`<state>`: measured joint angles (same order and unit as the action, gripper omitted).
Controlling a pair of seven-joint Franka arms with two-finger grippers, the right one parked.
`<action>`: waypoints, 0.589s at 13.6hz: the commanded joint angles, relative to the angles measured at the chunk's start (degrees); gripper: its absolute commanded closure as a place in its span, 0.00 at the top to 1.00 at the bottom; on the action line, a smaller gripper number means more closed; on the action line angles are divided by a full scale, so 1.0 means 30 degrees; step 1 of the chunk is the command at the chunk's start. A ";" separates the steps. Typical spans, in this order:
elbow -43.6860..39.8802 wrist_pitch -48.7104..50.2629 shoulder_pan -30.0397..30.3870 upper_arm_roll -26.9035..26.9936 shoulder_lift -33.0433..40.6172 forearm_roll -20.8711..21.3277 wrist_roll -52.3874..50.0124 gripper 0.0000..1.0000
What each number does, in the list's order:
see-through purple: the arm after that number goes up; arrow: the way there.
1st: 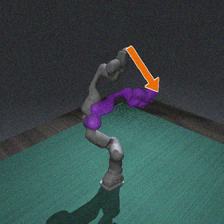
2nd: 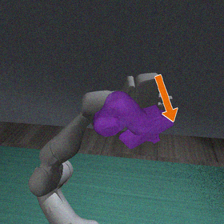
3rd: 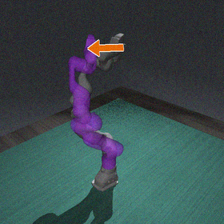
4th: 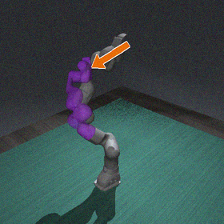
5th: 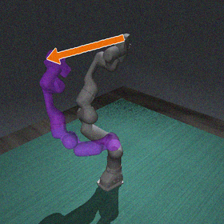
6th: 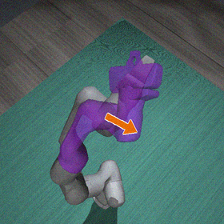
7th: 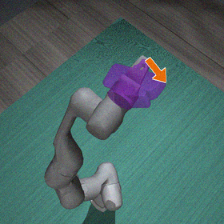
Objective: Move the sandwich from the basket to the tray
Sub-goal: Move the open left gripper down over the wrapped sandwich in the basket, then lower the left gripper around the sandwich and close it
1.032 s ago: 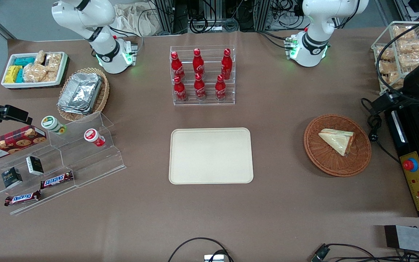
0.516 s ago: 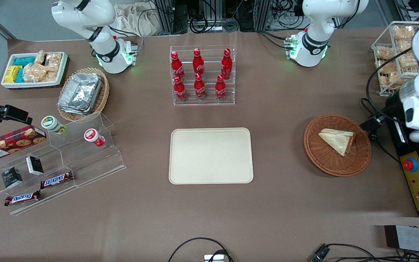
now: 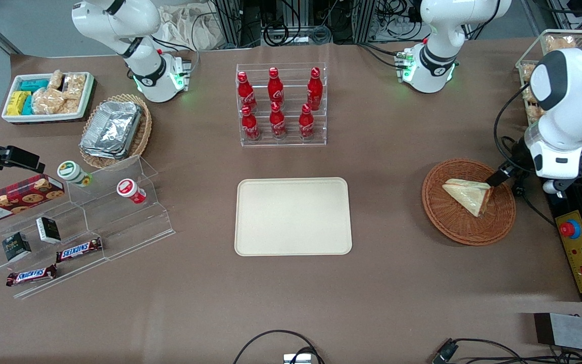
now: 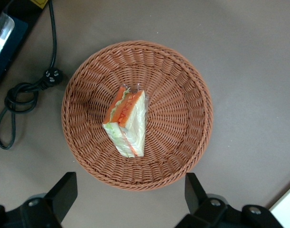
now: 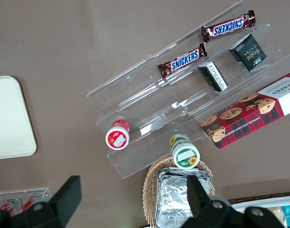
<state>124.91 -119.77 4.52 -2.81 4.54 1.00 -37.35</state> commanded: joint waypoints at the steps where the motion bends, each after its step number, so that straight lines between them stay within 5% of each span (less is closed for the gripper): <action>1: 0.1397 -0.1436 0.0893 -0.0117 0.0685 -0.0217 -0.0003 1.00; 8: 0.4828 -0.7152 0.1069 -0.0088 -0.0336 -0.0188 0.0145 1.00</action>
<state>137.86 -138.44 6.89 -2.74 4.08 0.91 -37.27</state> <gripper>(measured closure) 0.000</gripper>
